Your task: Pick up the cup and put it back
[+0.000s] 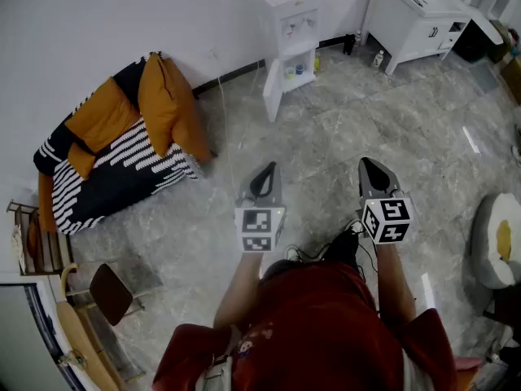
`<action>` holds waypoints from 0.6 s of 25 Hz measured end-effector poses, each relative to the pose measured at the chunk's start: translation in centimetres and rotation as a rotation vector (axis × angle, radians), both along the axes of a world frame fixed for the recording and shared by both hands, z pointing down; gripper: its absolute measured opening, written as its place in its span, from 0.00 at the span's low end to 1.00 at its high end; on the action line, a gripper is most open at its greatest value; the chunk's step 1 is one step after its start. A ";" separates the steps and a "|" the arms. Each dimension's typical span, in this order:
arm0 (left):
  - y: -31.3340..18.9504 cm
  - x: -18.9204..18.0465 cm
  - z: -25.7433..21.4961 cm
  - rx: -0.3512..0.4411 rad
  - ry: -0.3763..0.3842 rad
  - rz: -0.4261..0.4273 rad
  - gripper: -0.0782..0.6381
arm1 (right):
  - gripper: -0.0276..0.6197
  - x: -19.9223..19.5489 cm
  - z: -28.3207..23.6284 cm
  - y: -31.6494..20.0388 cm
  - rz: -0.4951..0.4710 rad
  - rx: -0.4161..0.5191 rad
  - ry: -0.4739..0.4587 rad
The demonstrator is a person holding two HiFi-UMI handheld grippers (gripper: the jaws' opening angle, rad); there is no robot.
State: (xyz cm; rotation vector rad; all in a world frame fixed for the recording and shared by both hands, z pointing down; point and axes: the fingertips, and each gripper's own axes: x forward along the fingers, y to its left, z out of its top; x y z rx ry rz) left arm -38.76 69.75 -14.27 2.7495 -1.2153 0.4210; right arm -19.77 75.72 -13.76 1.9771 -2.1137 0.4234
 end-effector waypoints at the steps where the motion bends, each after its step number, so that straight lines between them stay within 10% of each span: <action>1: 0.0 0.0 -0.1 0.001 0.002 -0.002 0.11 | 0.05 0.1 0.0 0.1 -0.001 -0.003 0.007; 15: -1.2 6.9 1.5 -0.040 -0.016 -0.008 0.11 | 0.04 7.6 2.0 -0.4 0.018 -0.034 0.008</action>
